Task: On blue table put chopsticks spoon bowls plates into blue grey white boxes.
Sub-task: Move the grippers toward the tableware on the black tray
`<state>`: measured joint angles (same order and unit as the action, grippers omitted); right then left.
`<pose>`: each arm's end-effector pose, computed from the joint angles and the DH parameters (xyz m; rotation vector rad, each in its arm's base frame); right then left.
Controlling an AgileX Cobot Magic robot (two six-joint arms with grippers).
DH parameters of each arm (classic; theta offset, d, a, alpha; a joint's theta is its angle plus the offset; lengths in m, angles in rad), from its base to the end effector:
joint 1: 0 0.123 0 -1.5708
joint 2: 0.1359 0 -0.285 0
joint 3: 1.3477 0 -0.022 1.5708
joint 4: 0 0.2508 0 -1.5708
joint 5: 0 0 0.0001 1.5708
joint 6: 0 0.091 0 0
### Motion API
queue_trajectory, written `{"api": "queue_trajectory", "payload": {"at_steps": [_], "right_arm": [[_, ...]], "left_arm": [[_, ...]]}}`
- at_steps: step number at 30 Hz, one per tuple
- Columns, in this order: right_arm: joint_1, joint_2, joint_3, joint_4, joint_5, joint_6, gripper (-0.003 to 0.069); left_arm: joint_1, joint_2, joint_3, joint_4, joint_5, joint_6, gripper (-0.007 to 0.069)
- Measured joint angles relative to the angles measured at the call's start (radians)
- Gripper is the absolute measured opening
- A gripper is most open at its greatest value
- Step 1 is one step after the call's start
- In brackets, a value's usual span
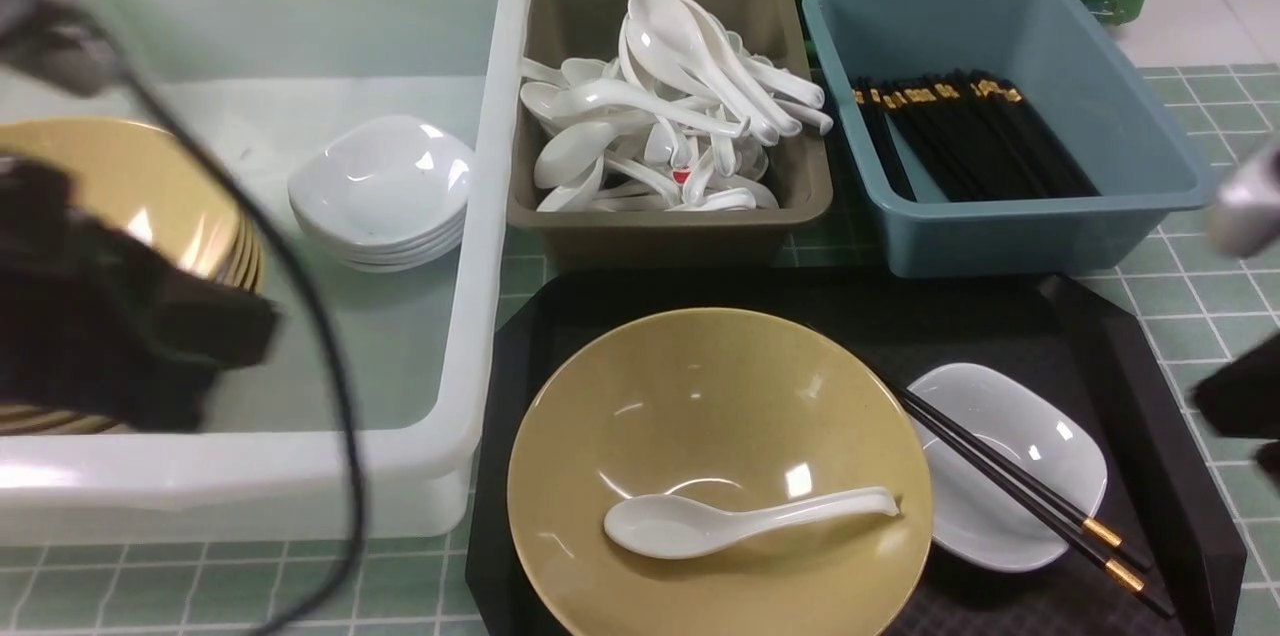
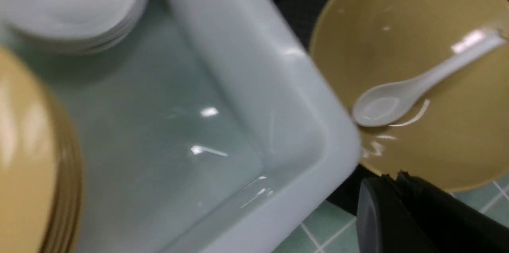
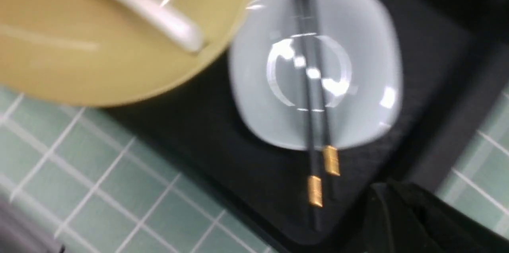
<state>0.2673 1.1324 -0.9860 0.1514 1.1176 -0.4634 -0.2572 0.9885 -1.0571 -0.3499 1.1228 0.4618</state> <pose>0.1912 0.0652 0.3191 -0.9259 2.5703 0.1500 0.1593 -0.0710 0.3707 0.8115 2.3495 -0.3737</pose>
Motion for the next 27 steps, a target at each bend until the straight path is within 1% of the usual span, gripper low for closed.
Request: {"api": "queue_trajectory", "payload": {"at_steps": [1, 2, 3, 5, 6, 7, 8, 9, 10, 11, 12, 13, 14, 16, 18, 21, 25, 26, 27], "right_arm": [[0.005, 0.008, -0.001, -0.001, 0.0, 0.0, 0.004], [0.049, 0.085, -0.01, -0.007, -0.014, -0.018, 0.0053], [0.061, 0.122, -0.01, -0.007, -0.022, -0.028, 0.0064], [0.077, 0.18, -0.01, -0.007, -0.034, -0.047, 0.0096], [0.078, 0.186, -0.01, -0.007, -0.035, -0.05, 0.0108], [0.086, 0.245, -0.011, -0.009, -0.048, -0.072, 0.0195], [0.086, 0.256, -0.011, -0.009, -0.05, -0.073, 0.0206], [0.087, 0.284, -0.011, -0.01, -0.063, -0.081, 0.0274], [0.088, 0.322, -0.011, -0.01, -0.084, -0.091, 0.0372], [0.089, 0.351, -0.012, -0.01, -0.1, -0.094, 0.044], [0.089, 0.363, -0.013, -0.01, -0.112, -0.097, 0.048], [0.089, 0.367, -0.013, -0.01, -0.112, -0.1, 0.048], [0.09, 0.389, -0.014, -0.011, -0.132, -0.107, 0.0529], [0.09, 0.418, -0.016, -0.015, -0.166, -0.113, 0.057], [0.09, 0.461, -0.017, -0.017, -0.213, -0.114, 0.0573], [0.09, 0.503, -0.018, -0.017, -0.239, -0.115, 0.0517], [0.091, 0.541, -0.025, -0.018, -0.242, -0.113, 0.0366], [0.091, 0.542, -0.026, -0.018, -0.242, -0.111, 0.0355], [0.091, 0.543, -0.031, -0.019, -0.24, -0.108, 0.0309]], "left_arm": [[-0.011, 0.01, -0.005, 0.006, 0.0, 0.0, -0.0012], [-0.12, 0.059, -0.021, 0.032, -0.017, 0.0, -0.0012], [-0.168, 0.077, -0.025, 0.039, -0.028, 0.0, -0.0012], [-0.236, 0.107, -0.029, 0.051, -0.055, 0.0, -0.0012], [-0.251, 0.114, -0.03, 0.055, -0.061, 0.0, -0.0012], [-0.295, 0.135, -0.032, 0.06, -0.08, -0.001, -0.0012], [-0.301, 0.14, -0.032, 0.061, -0.086, -0.001, -0.0012], [-0.335, 0.158, -0.033, 0.062, -0.103, -0.002, -0.0012], [-0.354, 0.172, -0.033, 0.062, -0.115, -0.002, -0.0012], [-0.36, 0.178, -0.033, 0.062, -0.12, -0.002, -0.0012], [-0.361, 0.184, -0.033, 0.062, -0.122, -0.002, -0.0012], [-0.361, 0.185, -0.033, 0.062, -0.122, -0.002, -0.0012], [-0.361, 0.189, -0.033, 0.064, -0.127, -0.002, -0.0012], [-0.361, 0.193, -0.033, 0.074, -0.132, -0.002, -0.0012], [-0.361, 0.195, -0.033, 0.086, -0.14, -0.002, -0.0012], [-0.361, 0.195, -0.033, 0.093, -0.148, -0.003, -0.0012], [-0.361, 0.195, -0.033, 0.097, -0.162, -0.003, -0.0012], [-0.361, 0.195, -0.033, 0.097, -0.162, -0.003, -0.0012], [-0.361, 0.195, -0.033, 0.097, -0.164, -0.003, -0.0012]]}}
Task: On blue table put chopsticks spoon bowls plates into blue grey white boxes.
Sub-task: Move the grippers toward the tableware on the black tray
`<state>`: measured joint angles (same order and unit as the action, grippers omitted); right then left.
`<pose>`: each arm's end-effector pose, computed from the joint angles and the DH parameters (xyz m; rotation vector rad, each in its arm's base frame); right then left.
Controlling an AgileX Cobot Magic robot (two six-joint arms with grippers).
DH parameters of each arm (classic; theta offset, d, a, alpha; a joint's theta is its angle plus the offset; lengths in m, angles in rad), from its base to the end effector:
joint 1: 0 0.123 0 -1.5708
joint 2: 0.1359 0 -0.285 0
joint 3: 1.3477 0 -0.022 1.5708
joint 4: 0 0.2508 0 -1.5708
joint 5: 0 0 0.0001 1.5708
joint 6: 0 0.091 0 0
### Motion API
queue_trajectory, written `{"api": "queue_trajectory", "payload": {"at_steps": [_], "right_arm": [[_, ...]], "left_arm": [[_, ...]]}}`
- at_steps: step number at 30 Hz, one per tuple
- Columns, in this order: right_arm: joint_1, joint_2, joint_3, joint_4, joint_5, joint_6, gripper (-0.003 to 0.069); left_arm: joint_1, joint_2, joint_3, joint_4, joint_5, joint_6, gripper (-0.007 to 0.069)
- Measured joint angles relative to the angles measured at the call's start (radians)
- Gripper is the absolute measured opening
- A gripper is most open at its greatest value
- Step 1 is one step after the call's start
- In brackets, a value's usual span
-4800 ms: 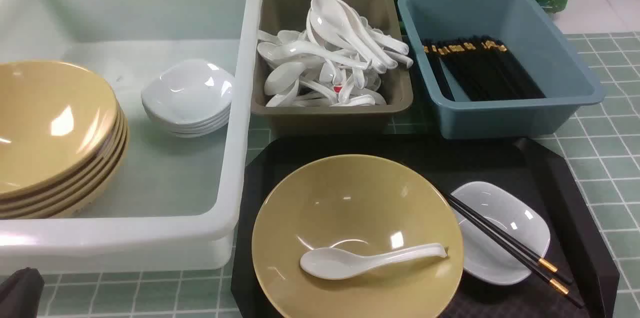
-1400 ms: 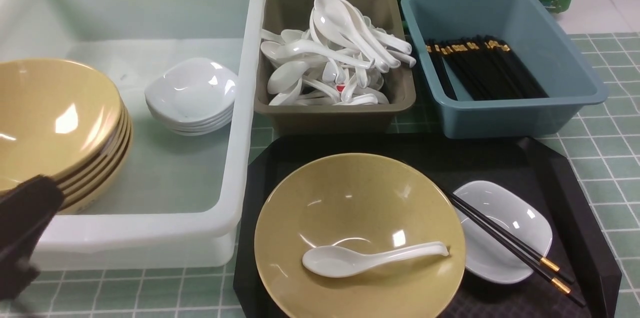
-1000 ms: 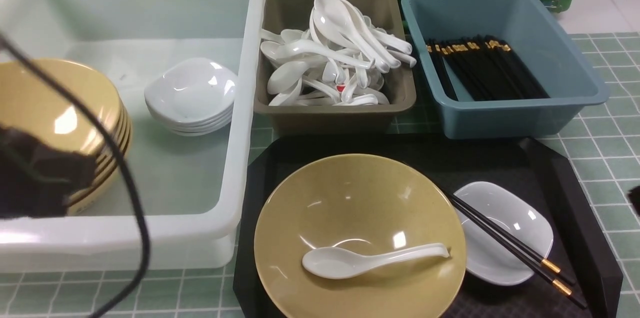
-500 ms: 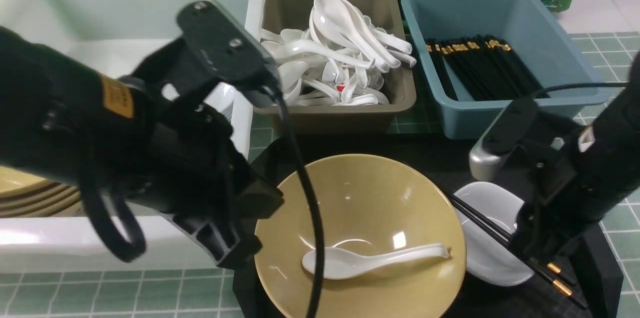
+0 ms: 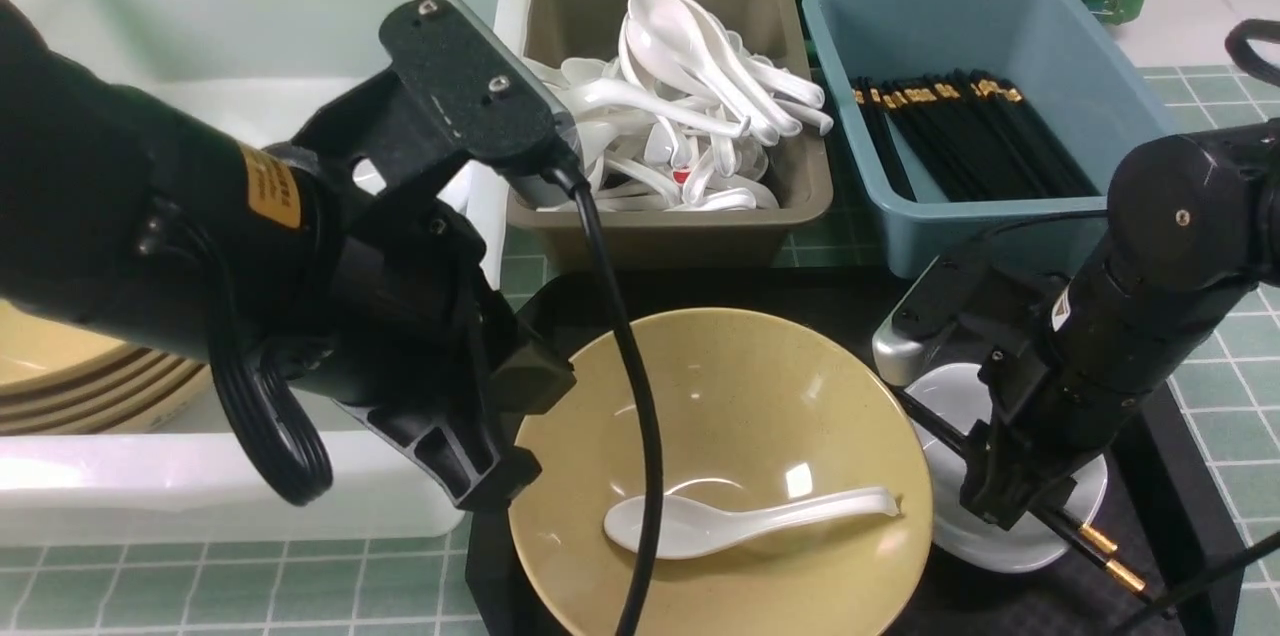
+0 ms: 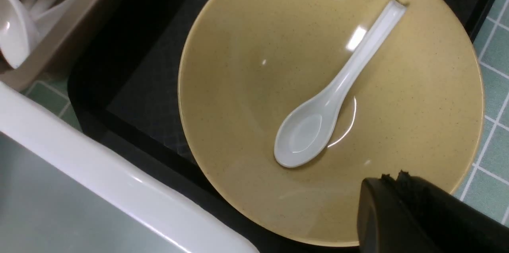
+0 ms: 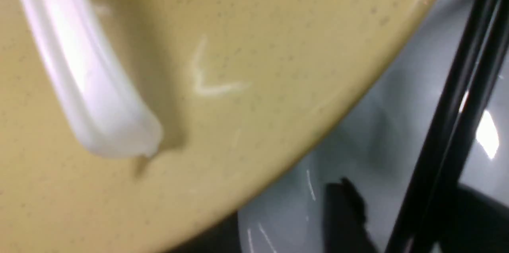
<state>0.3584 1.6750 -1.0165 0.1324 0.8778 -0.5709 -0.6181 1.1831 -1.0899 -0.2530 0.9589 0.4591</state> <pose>0.2795 0.1146 0.1929 -1.2407 2.7383 0.1406 0.1780 -0.1495 0.3470 1.2106 2.2259 -0.3832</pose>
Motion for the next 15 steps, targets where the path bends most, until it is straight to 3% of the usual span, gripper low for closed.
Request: {"api": "queue_trajectory", "payload": {"at_steps": [2, 5, 10, 15], "right_arm": [[0.0, 0.0, -0.027, -0.004, 0.031, 0.034, 0.0146], [0.001, -0.002, -0.06, -0.023, 0.086, 0.086, 0.0062], [0.001, -0.044, -0.103, -0.07, 0.221, 0.176, 0.0036], [0.001, -0.135, -0.142, -0.097, 0.254, 0.217, 0.0036]], "left_arm": [[0.0, 0.0, 0.0, 0.001, -0.002, 0.0, -0.0012], [0.0, 0.0, 0.0, 0.002, -0.004, 0.0, -0.0012], [0.0, 0.0, 0.0, -0.015, -0.02, -0.001, -0.0012], [0.0, 0.022, 0.0, -0.058, -0.139, -0.008, -0.0012]]}}
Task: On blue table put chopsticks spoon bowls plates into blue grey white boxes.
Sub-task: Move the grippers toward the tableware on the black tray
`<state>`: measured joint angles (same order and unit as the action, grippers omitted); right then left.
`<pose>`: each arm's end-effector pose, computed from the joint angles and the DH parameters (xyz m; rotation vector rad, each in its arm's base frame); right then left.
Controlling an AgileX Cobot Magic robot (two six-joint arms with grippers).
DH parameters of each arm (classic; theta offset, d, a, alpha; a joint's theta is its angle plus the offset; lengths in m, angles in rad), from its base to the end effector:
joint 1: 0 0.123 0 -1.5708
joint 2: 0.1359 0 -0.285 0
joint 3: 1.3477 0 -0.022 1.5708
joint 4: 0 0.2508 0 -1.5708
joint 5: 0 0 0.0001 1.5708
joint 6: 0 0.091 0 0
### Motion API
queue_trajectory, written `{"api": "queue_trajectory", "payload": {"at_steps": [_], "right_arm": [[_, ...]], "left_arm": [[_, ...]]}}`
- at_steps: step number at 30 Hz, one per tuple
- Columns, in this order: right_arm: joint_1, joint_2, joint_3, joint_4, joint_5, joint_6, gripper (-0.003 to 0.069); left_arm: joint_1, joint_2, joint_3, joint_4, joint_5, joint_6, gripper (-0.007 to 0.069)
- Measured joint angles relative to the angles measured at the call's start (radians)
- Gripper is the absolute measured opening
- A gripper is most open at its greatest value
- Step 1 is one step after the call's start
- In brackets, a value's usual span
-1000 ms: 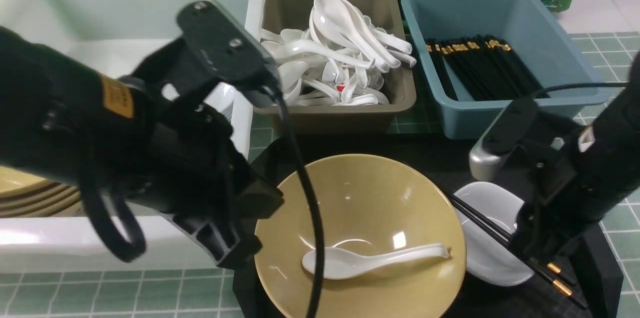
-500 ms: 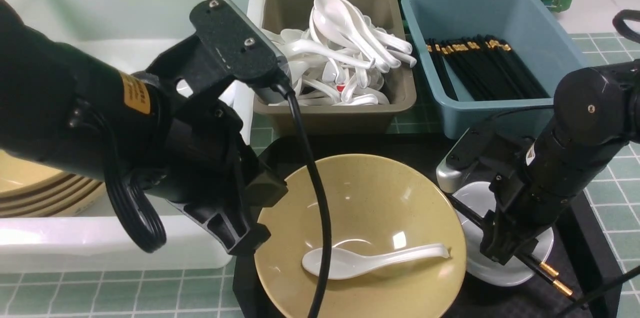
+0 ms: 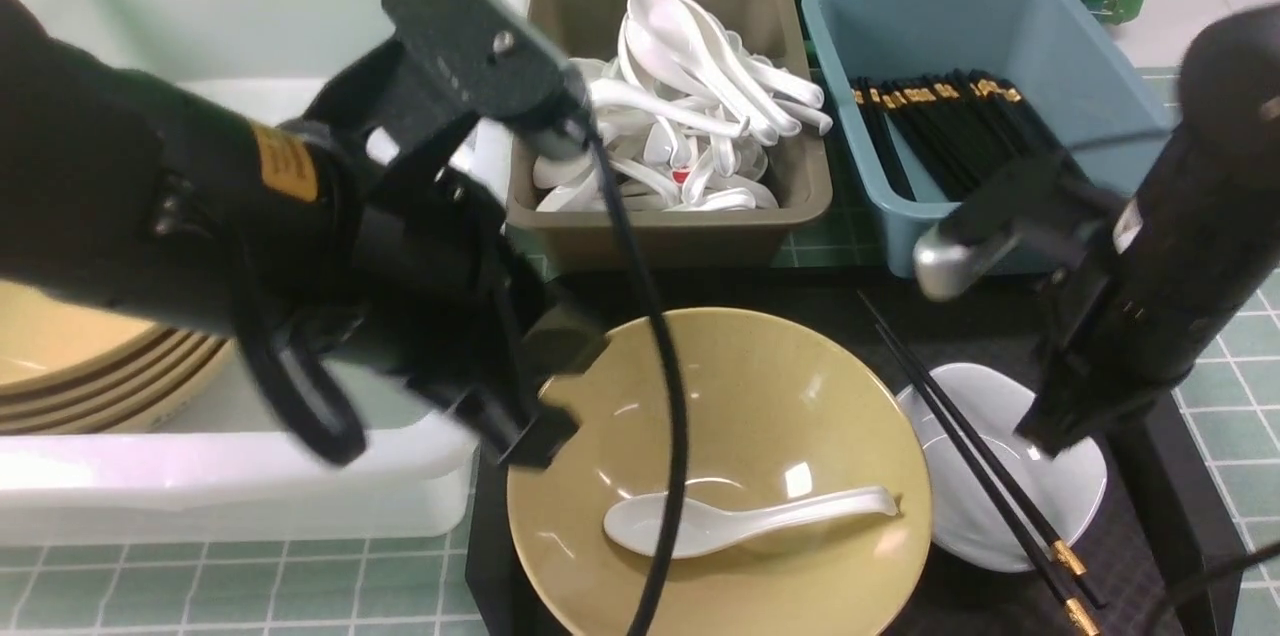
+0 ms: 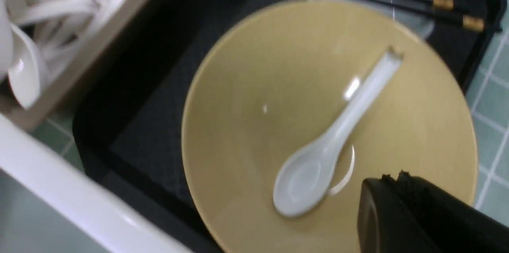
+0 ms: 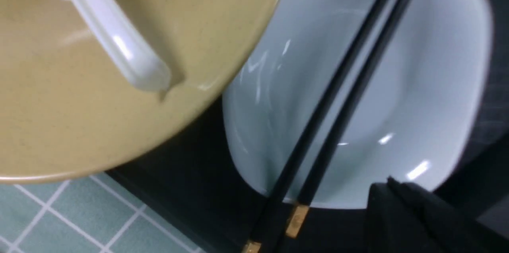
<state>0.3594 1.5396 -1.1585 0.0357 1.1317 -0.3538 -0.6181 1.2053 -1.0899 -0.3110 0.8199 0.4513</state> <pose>0.2698 0.1045 0.2648 -1.0279 2.8143 0.0507 0.1892 -0.1595 0.3503 1.0961 2.1517 -0.4482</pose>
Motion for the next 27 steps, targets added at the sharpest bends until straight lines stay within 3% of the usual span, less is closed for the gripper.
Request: {"api": "queue_trajectory", "payload": {"at_steps": [9, 15, 16, 19, 23, 27], "right_arm": [[0.0, 0.01, -0.017, 0.006, 0.002, 0.076, 0.0074], [0.0, 0.081, -0.017, 0.058, -0.047, 0.076, 0.0306], [0.0, 0.098, -0.017, 0.062, -0.053, 0.076, 0.0382], [0.0, 0.146, -0.017, 0.064, -0.057, 0.073, 0.0508], [0.0, 0.205, -0.017, 0.065, -0.057, 0.069, 0.0563], [0.006, 0.245, -0.017, 0.065, -0.061, 0.068, 0.0533]], "left_arm": [[0.0, 0.063, 0.0, -0.011, -0.084, 0.0, -0.0012], [0.0, 0.072, 0.0, -0.012, -0.083, 0.005, -0.0012], [0.0, 0.075, 0.0, -0.012, -0.082, 0.007, -0.0012], [0.0, 0.08, 0.0, -0.006, -0.078, 0.008, -0.0012], [0.0, 0.084, 0.0, 0.005, -0.076, 0.008, -0.0012], [0.0, 0.095, 0.0, 0.022, -0.076, 0.008, -0.0012]]}}
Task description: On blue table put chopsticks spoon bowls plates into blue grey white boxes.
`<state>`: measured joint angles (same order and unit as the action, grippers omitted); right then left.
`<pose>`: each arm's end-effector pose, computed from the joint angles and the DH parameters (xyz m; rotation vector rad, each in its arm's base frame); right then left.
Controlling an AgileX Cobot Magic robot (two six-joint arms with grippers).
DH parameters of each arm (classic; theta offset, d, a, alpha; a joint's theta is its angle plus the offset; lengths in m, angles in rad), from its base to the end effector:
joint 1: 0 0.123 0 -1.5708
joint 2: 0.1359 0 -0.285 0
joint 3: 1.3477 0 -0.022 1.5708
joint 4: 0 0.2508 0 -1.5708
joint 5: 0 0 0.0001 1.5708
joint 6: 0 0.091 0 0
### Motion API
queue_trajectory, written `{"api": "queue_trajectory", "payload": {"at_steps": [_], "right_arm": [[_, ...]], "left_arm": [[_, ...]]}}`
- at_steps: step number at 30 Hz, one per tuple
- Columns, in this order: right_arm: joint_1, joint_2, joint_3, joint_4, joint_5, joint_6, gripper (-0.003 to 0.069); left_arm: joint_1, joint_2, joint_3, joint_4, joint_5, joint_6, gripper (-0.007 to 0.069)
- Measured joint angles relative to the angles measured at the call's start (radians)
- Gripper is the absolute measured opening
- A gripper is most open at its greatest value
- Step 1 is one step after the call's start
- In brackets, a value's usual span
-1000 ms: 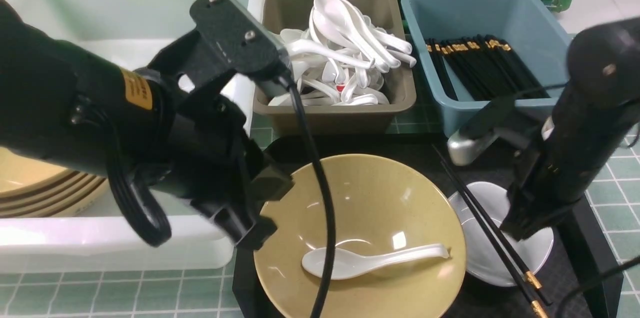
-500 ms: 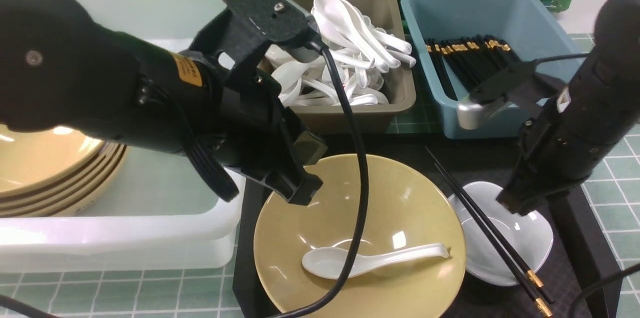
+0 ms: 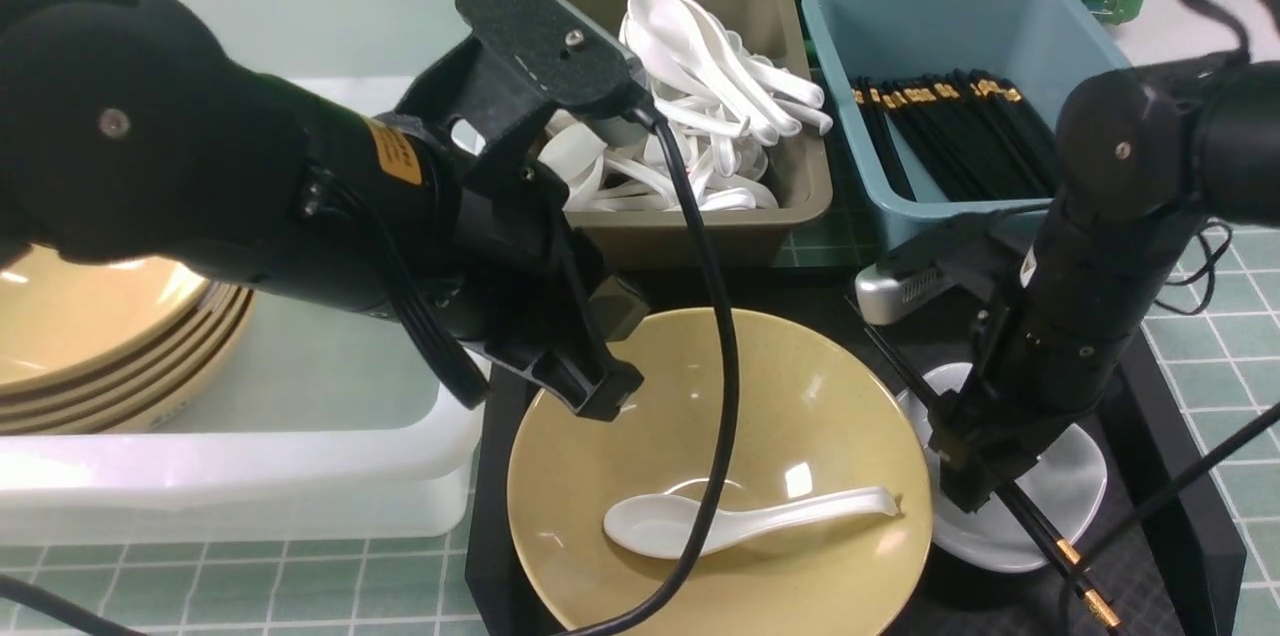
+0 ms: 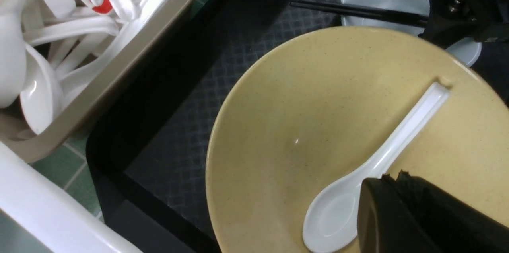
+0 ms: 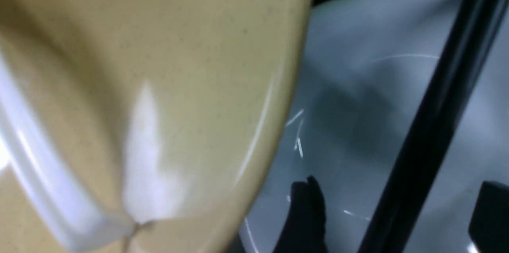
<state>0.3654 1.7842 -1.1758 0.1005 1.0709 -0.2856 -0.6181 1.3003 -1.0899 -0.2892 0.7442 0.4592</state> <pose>0.2999 0.1233 0.1944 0.9230 -2.9740 -0.1352 0.2118 -0.1722 0.3295 1.0987 2.1745 -0.4050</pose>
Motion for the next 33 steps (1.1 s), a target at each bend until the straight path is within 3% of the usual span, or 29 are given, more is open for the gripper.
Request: {"api": "queue_trajectory", "payload": {"at_steps": [2, 8, 19, 23, 28, 33], "right_arm": [[0.01, 0.011, 0.0, 0.0, 0.001, -0.002, 0.0475], [0.022, 0.017, -0.003, 0.003, 0.006, -0.003, 0.0149], [0.024, -0.095, -0.005, -0.073, 0.087, 0.053, 0.0161], [0.024, -0.208, -0.031, -0.111, 0.078, 0.07, 0.0161], [-0.033, -0.249, -0.186, -0.118, -0.064, 0.117, 0.0161], [-0.129, -0.136, -0.379, -0.121, -0.267, 0.254, 0.0161]], "left_arm": [[0.0, 0.005, 0.0, 0.001, 0.0, 0.0, -0.0012], [0.0, 0.006, 0.0, 0.002, 0.003, 0.003, -0.0012], [0.0, 0.006, 0.0, -0.004, 0.049, 0.003, -0.0012], [-0.001, 0.012, 0.0, -0.073, -0.03, 0.005, -0.0012], [-0.034, 0.074, -0.052, -0.135, -0.213, 0.079, -0.0012], [-0.036, 0.248, -0.32, -0.127, -0.263, 0.116, -0.0012]]}}
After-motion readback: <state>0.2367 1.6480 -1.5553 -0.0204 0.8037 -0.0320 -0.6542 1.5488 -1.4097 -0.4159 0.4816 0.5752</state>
